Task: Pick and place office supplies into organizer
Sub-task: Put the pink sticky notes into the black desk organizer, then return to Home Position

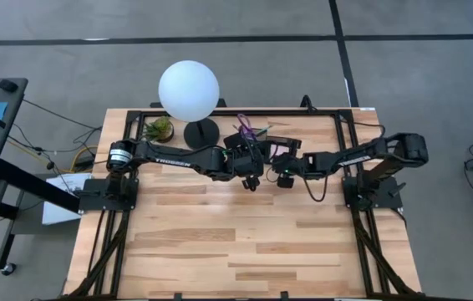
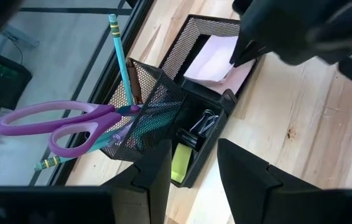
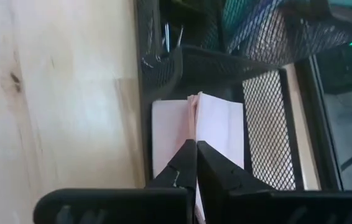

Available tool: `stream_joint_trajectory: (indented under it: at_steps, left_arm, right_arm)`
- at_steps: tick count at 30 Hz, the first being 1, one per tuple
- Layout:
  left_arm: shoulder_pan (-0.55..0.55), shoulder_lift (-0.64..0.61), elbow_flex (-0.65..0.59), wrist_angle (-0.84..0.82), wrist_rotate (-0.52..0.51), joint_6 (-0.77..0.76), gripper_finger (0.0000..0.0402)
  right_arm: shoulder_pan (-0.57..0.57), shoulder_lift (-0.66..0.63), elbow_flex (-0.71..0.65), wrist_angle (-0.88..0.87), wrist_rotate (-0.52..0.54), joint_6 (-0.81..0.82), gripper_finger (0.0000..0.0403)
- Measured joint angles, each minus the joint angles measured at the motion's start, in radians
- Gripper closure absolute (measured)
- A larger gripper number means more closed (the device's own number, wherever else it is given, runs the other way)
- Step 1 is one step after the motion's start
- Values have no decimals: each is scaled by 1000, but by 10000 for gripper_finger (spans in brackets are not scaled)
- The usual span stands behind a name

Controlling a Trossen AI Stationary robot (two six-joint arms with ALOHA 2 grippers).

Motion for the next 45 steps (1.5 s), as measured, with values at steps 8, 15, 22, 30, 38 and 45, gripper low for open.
stream_joint_trajectory:
  at_steps: [8,15,22,30,38,45]
  left_arm:
    - [0,0,0,0,4,0,276]
    - [0,0,0,0,7,-12,276]
    - [-14,-44,0,-93,6,-77,276]
    - [-109,-305,2,-364,-59,-209,276]
    - [-295,-568,2,-773,-74,-499,276]
    - [-490,-743,-89,-948,-183,-747,276]
  right_arm:
    - [-2,6,0,16,0,-84,374]
    - [23,6,1,96,20,-59,316]
    - [26,-85,74,-51,29,58,300]
    - [152,-401,263,-601,25,215,301]
    - [327,-723,369,-936,-138,609,301]
    - [426,-938,369,-964,-207,680,301]
